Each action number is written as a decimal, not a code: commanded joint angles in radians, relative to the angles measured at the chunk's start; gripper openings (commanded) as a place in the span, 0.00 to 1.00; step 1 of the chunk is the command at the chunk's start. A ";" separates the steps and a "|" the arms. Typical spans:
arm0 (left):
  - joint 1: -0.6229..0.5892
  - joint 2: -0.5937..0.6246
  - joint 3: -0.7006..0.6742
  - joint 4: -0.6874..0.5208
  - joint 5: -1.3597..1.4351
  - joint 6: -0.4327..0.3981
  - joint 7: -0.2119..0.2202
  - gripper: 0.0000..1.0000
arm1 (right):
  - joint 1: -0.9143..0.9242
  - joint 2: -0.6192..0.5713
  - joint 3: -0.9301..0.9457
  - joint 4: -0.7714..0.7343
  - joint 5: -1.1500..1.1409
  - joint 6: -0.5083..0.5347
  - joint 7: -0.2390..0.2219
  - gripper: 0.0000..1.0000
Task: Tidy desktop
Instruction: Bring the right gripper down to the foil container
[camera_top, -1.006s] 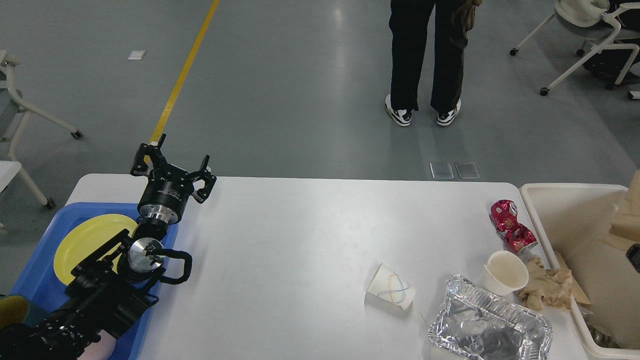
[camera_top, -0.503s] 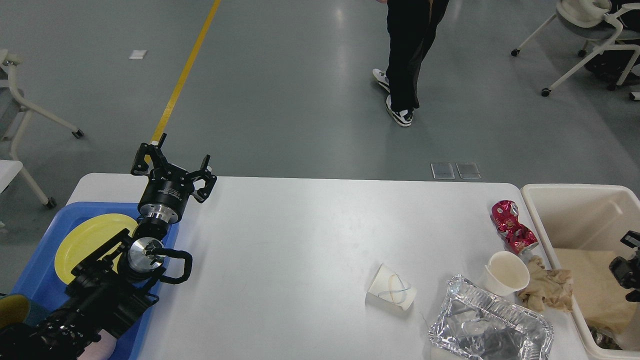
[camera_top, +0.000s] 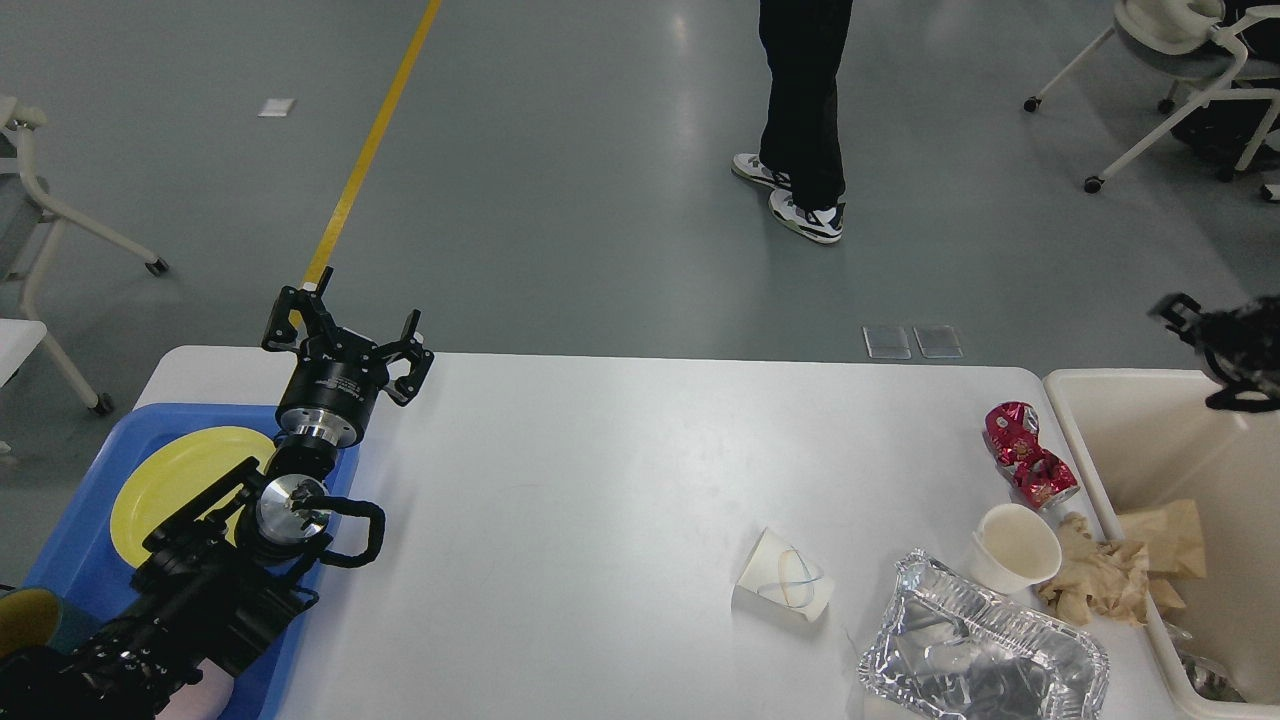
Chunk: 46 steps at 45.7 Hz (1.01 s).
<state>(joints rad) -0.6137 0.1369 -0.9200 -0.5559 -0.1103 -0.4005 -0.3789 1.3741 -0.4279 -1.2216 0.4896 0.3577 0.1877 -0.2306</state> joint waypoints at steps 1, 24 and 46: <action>0.000 0.000 0.000 -0.001 0.001 0.000 0.000 0.99 | 0.236 0.008 -0.004 0.202 -0.048 0.154 0.076 1.00; 0.000 0.001 0.000 0.001 0.001 0.000 0.000 1.00 | 0.752 0.281 0.028 1.080 -0.286 0.162 0.094 1.00; 0.000 0.001 0.000 -0.001 0.000 0.000 0.000 0.99 | 0.470 0.138 -0.042 1.024 -0.284 -0.021 0.094 1.00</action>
<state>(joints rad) -0.6137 0.1378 -0.9205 -0.5567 -0.1090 -0.4003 -0.3789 1.8864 -0.2241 -1.2694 1.5063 0.0753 0.1657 -0.1383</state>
